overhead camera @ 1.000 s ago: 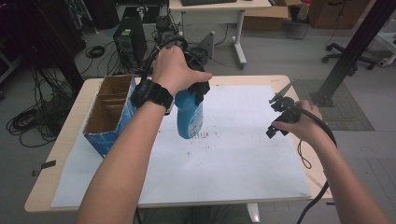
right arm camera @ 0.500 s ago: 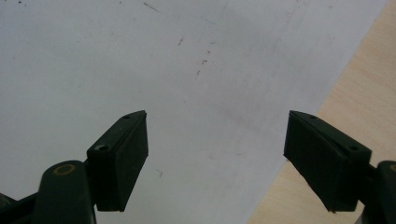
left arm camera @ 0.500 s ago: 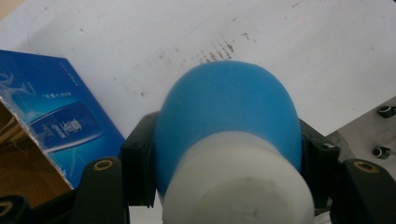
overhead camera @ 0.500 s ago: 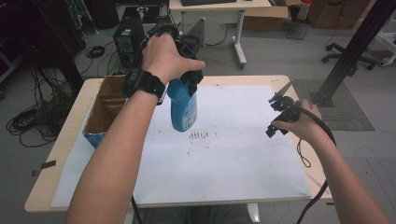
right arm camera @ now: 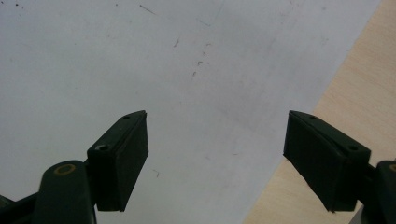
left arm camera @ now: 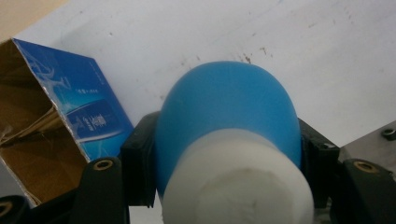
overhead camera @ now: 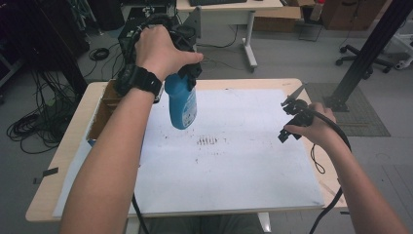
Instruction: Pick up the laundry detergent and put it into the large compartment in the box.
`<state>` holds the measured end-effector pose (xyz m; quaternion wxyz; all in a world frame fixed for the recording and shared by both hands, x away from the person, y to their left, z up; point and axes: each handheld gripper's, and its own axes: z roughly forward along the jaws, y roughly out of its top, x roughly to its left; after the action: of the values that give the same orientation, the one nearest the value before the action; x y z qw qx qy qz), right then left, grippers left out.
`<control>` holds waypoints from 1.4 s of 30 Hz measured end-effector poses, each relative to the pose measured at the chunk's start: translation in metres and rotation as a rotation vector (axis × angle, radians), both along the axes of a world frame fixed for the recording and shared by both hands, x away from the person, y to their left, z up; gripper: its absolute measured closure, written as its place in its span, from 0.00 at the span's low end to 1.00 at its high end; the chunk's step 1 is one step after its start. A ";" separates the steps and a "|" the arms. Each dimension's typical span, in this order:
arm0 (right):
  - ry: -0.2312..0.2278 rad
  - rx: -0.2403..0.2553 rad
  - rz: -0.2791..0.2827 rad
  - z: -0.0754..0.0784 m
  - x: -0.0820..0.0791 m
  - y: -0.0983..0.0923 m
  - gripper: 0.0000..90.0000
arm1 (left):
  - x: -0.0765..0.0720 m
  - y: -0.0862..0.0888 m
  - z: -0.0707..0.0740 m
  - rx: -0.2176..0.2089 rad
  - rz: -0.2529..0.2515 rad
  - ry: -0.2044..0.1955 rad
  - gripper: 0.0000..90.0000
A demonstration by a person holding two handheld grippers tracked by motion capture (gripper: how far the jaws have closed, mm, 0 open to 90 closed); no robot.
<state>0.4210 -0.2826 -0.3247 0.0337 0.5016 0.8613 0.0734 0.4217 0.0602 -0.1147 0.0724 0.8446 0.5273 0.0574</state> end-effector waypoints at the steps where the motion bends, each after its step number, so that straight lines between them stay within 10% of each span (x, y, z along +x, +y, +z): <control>1: -0.001 0.000 0.001 0.000 0.000 0.000 0.25 | 0.000 0.002 0.001 -0.006 0.008 -0.003 0.42; 42: 0.013 0.000 -0.014 -0.006 0.006 -0.005 0.25 | 0.005 0.129 0.020 0.011 0.329 -0.045 0.42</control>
<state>0.4270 -0.2872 -0.3311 0.0288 0.5079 0.8581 0.0697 0.4268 0.1888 -0.0946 0.0694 0.7459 0.6562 0.0904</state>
